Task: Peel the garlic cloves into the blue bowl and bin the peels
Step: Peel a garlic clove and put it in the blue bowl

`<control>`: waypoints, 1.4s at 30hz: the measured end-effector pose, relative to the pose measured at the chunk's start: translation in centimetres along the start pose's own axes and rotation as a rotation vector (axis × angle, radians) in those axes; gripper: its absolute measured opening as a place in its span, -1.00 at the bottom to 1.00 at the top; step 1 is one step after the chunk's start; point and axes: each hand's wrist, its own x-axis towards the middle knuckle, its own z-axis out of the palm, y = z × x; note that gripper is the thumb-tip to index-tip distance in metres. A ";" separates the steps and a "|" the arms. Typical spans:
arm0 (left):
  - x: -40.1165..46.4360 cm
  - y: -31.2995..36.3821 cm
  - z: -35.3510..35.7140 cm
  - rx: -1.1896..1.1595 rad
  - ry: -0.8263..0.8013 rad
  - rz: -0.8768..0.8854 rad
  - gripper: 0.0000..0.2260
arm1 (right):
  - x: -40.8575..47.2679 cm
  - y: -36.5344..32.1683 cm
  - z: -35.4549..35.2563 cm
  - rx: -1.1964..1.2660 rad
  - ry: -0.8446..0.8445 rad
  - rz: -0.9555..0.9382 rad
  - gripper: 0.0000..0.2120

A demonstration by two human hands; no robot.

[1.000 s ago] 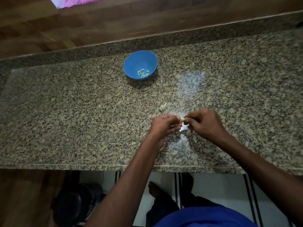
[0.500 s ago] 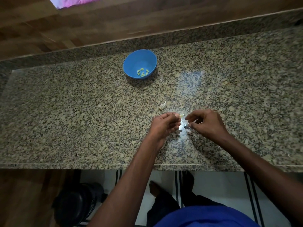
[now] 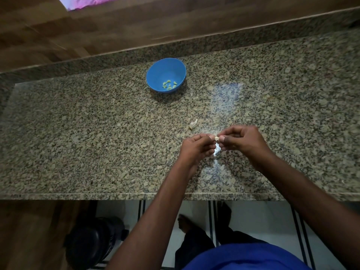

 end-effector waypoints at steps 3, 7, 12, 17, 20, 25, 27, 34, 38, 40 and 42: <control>-0.3 -0.1 0.0 -0.059 -0.023 -0.007 -0.87 | 0.3 0.0 0.1 0.208 -0.008 0.182 -0.84; -0.5 -0.4 0.0 -0.052 -0.036 -0.002 -0.93 | 0.2 0.1 0.2 0.244 0.000 0.230 -0.89; -0.2 -0.2 -0.2 0.125 0.004 0.036 -0.88 | -0.5 -0.5 0.7 -0.354 0.081 -0.129 -0.99; -0.5 0.8 -0.8 0.424 -0.061 0.230 -0.81 | -0.5 -0.8 0.7 -0.432 0.093 -0.141 -0.95; -0.4 1.6 -0.7 0.615 -0.047 0.276 -0.81 | -0.6 -0.7 0.8 -0.451 0.111 -0.144 -0.95; -0.1 1.6 -0.8 0.712 -0.045 0.261 -0.85 | -0.8 -0.2 1.0 -0.407 0.150 -0.126 -0.95; -0.1 1.3 -0.9 0.597 -0.047 0.196 -0.86 | -0.9 -0.1 1.1 -0.405 0.148 -0.131 -0.95; -1.0 0.4 0.0 0.029 0.006 -0.117 -0.93 | -1.5 0.2 1.2 -0.298 0.142 -0.195 -0.96; -1.2 -0.1 0.3 -0.181 0.013 -0.188 -0.93 | -2.1 0.6 1.4 -0.145 0.160 -0.197 -0.94; -1.4 -0.5 0.6 -0.250 0.017 -0.187 -0.94 | -2.3 1.0 1.6 -0.115 0.186 -0.206 -0.93; -1.4 -1.2 0.8 -0.301 0.031 -0.168 -0.94 | -2.4 1.4 2.0 -0.156 0.251 -0.240 -0.94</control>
